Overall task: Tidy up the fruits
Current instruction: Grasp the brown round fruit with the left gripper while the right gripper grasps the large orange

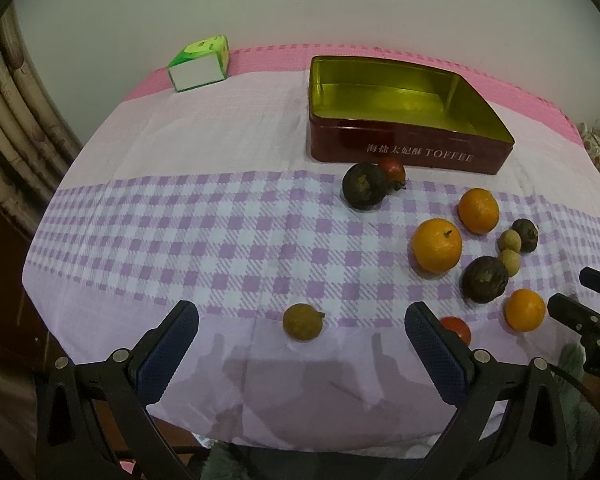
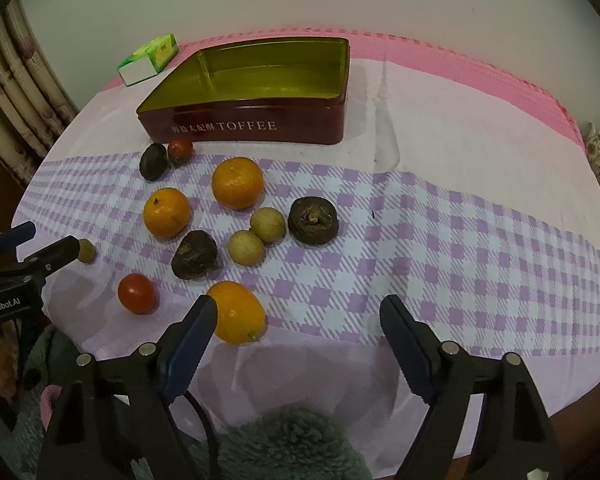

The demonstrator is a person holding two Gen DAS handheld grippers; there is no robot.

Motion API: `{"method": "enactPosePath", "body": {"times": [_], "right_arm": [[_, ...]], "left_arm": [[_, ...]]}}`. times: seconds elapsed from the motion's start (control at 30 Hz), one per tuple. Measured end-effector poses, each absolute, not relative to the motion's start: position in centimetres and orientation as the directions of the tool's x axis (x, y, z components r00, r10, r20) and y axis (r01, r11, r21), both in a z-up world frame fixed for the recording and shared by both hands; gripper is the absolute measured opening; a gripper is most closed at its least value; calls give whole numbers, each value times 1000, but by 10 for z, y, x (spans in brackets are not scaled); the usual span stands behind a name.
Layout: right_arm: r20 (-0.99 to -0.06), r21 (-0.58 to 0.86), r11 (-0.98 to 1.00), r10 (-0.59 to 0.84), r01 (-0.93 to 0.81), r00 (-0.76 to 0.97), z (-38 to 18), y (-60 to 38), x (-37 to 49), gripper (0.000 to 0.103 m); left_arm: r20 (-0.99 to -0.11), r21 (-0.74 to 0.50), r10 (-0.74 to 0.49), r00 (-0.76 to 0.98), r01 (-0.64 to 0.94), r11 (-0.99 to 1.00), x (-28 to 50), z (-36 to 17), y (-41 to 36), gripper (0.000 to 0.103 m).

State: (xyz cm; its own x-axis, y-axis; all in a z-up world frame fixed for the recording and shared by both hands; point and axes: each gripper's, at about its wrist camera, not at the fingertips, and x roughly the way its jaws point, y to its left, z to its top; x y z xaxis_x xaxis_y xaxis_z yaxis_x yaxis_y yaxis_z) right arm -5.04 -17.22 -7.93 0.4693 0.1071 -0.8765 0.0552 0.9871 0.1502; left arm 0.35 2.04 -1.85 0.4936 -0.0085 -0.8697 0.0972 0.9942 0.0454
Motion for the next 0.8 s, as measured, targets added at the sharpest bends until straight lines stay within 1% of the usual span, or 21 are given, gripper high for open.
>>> {"method": "enactPosePath", "body": {"times": [0.07,0.13,0.17,0.3,0.57,0.7,0.73,0.8], "right_arm": [[-879,152,987,109,55,464,-81,-173,-52,79],[-883,157,986,117,52,454,-83,-173,-52,74],[-887,159,986,121,49,447,-85,-172,-52,72],[-886,171,985,144,21,440,-86,-165,-51,71],[-888,167,984,176,-58,426,-89,-141,-49,67],[-891,177,981,193,-76,411,-93,-137,-45,60],[-893,180,981,196,-76,406,-94,-136,-43,60],[-894,187,979,203,-78,400,-97,-136,-41,59]], "left_arm": [[-872,42,-12,490,99,994,3,-19,22,102],[-874,40,-15,486,102,994,2,-20,24,100],[-875,39,-16,484,104,994,1,-21,25,97],[-882,23,-31,471,108,994,0,-23,28,94],[-885,4,-63,461,143,990,-3,-25,29,92],[-892,-6,-71,445,147,989,0,-29,31,87],[-897,-8,-71,436,145,989,2,-32,31,87],[-902,-8,-70,425,145,989,4,-36,31,82]]}}
